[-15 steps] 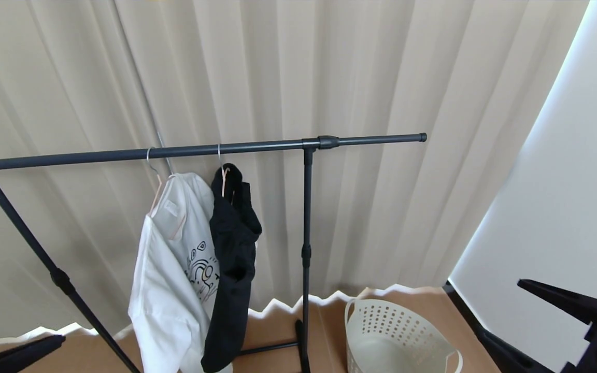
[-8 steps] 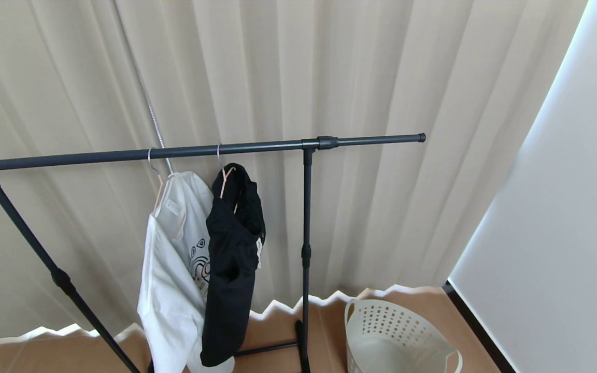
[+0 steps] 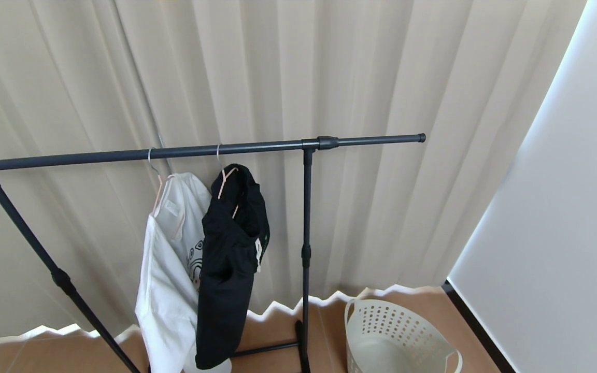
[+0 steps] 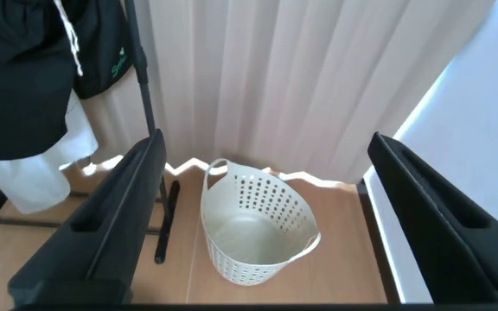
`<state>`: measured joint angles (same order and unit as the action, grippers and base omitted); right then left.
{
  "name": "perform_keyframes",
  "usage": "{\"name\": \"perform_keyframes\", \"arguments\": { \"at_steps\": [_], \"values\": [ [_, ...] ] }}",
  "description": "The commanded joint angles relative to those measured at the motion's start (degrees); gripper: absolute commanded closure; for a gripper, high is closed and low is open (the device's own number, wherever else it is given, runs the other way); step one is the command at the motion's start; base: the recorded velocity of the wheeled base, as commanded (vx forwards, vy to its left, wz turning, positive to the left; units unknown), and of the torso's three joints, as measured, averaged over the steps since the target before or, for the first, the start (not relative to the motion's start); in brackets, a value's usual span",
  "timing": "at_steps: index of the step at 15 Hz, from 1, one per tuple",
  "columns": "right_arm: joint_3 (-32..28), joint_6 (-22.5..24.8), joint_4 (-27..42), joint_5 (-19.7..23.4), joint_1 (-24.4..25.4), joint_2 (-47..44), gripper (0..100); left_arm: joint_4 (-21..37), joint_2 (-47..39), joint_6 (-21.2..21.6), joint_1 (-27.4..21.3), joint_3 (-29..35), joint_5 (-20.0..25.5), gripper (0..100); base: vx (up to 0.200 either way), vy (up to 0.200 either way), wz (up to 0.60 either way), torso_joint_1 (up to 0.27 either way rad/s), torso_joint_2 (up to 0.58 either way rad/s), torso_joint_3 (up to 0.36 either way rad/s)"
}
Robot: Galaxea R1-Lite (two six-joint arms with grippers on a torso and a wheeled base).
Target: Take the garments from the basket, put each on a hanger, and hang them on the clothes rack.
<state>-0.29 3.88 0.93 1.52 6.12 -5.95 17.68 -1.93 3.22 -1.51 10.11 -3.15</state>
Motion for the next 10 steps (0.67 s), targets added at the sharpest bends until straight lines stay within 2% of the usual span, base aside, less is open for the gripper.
{"name": "perform_keyframes", "arguments": {
  "at_steps": [1, 2, 3, 4, 5, 6, 10],
  "values": [
    [0.0, -0.2, 0.0, 0.1, -0.2, 0.5, 0, -13.5, 1.4, -5.2, 1.1, -8.0, 2.6, 0, 0.000, 0.000, 0.00, 0.000, 0.00, 0.000],
    [0.1, -0.9, -0.1, -0.5, -0.5, 0.7, 0, -17.2, 1.4, -5.2, 1.0, -9.1, 4.8, 0, 0.000, 0.000, 0.00, 0.000, 0.00, 0.000],
    [0.2, -1.4, -0.3, -2.6, -1.8, 0.8, 0, -15.7, 1.5, -5.1, 1.0, -8.8, 4.6, 0, 0.000, 0.000, 0.00, 0.000, 0.00, 0.000],
    [0.2, -1.4, -0.3, -2.6, -1.8, 0.8, 0, -15.7, 1.5, -5.1, 1.0, -8.8, 4.6, 0, 0.000, 0.000, 0.00, 0.000, 0.00, 0.000],
    [0.2, -1.0, -0.4, -1.7, -6.3, 5.2, 0, -15.0, 1.5, -4.6, 1.0, -8.7, 4.9, 0, 0.000, 0.000, 0.00, 0.000, 0.00, 0.000],
    [0.3, -0.6, -0.6, 3.7, -6.5, 5.9, 0, -15.1, 1.5, -4.2, 1.0, -8.7, 5.1, 0, 0.000, 0.000, 0.00, 0.000, 0.00, 0.000],
    [0.3, -0.9, -0.7, 3.9, -6.5, 5.9, 0, -15.2, 1.6, -4.4, 1.1, -8.7, 4.8, 0, 0.000, 0.000, 0.00, 0.000, 0.00, 0.000]
  ]
}}
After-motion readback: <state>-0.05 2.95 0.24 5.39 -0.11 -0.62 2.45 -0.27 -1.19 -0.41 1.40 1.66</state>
